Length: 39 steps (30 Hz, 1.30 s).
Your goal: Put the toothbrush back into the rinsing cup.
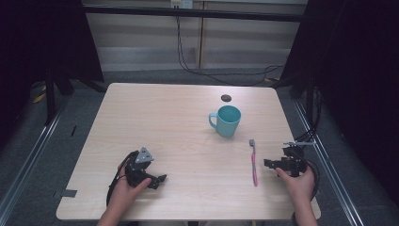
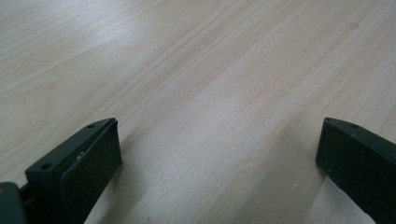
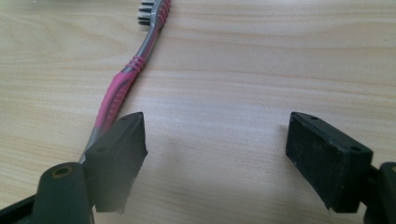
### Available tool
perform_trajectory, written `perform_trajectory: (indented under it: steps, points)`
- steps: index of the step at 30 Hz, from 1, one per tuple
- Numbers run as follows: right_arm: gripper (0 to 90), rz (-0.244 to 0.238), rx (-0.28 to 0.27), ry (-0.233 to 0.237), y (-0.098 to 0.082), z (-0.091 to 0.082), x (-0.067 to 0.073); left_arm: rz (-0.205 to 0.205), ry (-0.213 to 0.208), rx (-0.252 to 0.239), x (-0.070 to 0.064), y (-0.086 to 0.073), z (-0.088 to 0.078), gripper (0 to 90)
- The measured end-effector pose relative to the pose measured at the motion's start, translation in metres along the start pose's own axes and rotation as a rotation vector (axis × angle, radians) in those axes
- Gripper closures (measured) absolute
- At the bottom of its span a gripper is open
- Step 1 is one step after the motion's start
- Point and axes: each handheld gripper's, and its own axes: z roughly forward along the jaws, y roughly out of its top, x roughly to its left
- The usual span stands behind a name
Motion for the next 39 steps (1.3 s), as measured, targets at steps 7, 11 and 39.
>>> perform_trajectory:
  steps: [7,11,39]
  points:
    - [21.4,-0.022,0.023,0.004,0.015,-0.005,0.014,0.000,0.000,0.000,0.000,0.000,0.000,0.0]
    - [20.8,-0.046,0.035,0.017,0.021,-0.006,0.019,0.000,0.000,0.000,0.000,0.000,0.000,0.0]
    - [29.8,-0.064,0.097,0.023,0.040,0.002,0.044,0.000,0.000,0.000,0.000,0.000,0.000,0.0]
